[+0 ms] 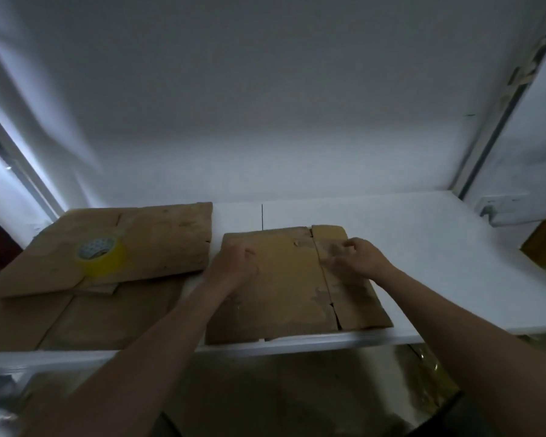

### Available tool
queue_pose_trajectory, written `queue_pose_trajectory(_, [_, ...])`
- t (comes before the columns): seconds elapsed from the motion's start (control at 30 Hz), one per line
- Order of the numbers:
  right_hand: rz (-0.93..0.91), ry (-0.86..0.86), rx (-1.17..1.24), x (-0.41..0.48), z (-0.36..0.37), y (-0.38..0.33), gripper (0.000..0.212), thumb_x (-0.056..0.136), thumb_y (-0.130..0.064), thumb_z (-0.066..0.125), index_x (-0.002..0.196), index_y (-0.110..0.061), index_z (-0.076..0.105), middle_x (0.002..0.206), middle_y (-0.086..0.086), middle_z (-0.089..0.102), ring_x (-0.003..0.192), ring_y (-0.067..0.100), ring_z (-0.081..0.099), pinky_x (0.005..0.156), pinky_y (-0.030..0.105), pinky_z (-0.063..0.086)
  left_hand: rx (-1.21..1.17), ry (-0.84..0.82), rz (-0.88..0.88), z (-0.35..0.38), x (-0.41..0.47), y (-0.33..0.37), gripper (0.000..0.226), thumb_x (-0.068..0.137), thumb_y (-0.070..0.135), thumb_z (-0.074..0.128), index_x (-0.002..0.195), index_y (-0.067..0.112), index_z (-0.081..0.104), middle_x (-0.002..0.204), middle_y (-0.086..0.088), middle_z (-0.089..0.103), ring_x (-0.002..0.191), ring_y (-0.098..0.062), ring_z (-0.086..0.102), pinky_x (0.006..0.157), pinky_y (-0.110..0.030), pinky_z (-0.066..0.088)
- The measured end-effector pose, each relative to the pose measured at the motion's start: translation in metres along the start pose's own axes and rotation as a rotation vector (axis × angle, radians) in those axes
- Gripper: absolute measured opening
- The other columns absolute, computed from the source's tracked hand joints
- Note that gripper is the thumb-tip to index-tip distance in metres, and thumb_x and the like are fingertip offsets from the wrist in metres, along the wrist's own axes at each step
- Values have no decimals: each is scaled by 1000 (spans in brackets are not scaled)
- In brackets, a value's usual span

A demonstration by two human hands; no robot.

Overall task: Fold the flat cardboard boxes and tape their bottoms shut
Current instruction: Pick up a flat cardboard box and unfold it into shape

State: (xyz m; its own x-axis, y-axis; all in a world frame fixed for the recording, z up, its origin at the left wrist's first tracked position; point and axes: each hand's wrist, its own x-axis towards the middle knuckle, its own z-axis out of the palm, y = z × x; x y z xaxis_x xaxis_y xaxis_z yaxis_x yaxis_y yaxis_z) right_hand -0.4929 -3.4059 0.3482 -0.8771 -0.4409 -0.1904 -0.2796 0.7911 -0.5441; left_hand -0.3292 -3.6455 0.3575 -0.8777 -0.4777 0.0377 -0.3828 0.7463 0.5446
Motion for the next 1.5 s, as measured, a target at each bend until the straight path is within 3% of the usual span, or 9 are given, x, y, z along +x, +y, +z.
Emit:
queue_pose_trajectory(0.2, [-113, -142, 14, -30, 10, 11, 45, 93, -43, 67, 130, -19, 65, 137, 3, 62, 126, 22, 56, 107, 35, 41, 168, -414, 206, 30, -51, 44, 63, 85, 35, 78, 141, 19, 52, 147, -3, 48, 132, -21, 47, 97, -24, 37])
queue_pose_trajectory(0.33, [-205, -177, 47, -48, 16, 21, 35, 95, -46, 62, 96, -13, 73, 100, 5, 72, 98, 22, 66, 88, 34, 50, 415, -525, 224, 52, -65, 53, 97, 76, 46, 83, 155, 28, 29, 164, -2, 16, 148, -30, 22, 116, -48, 32])
queue_pose_trajectory(0.53, [-223, -71, 94, -51, 10, 29, 42, 93, -56, 61, 121, -26, 68, 131, -5, 65, 122, 16, 58, 102, 36, 45, 330, -403, 347, 50, -53, 41, 72, 79, 39, 81, 144, 33, 51, 149, 3, 47, 134, -21, 44, 108, -39, 42])
queue_pose_trajectory(0.67, [-223, 2, 141, -52, -4, 20, 36, 96, -51, 58, 119, -26, 67, 130, -4, 65, 122, 19, 58, 102, 37, 46, 278, -291, 529, 42, -53, 37, 49, 86, 13, 67, 133, 25, 63, 132, 1, 65, 114, -20, 61, 96, -34, 52])
queue_pose_trajectory(0.87, [-182, -8, 142, -58, -5, 14, 36, 98, -53, 51, 114, -24, 66, 127, -1, 65, 118, 20, 58, 100, 39, 46, 491, -328, 408, 49, -44, 35, 85, 87, 32, 74, 157, 27, 27, 162, -4, 28, 143, -27, 33, 113, -43, 39])
queue_pose_trajectory(1.03, [-127, -36, 196, -64, -13, 20, 52, 99, -58, 43, 120, -17, 66, 124, 4, 65, 111, 22, 59, 95, 37, 46, 553, -190, 609, 48, -37, 38, 37, 87, 19, 54, 123, 22, 63, 108, -7, 70, 89, -30, 65, 70, -38, 55])
queue_pose_trajectory(1.17, [-83, 4, 243, -65, -16, 22, 57, 100, -58, 42, 133, -13, 58, 136, 9, 59, 120, 26, 56, 101, 40, 44, 577, 38, 678, 46, -29, 45, 28, 80, 11, 54, 102, 12, 72, 75, -11, 69, 57, -31, 62, 49, -37, 53])
queue_pose_trajectory(1.27, [-23, 70, 336, -63, -15, 22, 77, 94, -60, 55, 153, -17, 31, 150, 16, 43, 133, 33, 48, 107, 44, 42, 436, 303, 732, 33, -21, 55, 19, 79, 12, 54, 79, 12, 73, 57, -4, 62, 45, -24, 54, 44, -32, 50])
queue_pose_trajectory(1.5, [-215, 391, 472, -65, -24, -8, 108, 79, -41, 84, 157, -25, 11, 156, 7, 22, 136, 32, 43, 103, 45, 45, 103, 525, 571, -2, -13, 55, 29, 90, 16, 63, 117, 13, 75, 78, -3, 76, 59, -13, 63, 60, -27, 58])
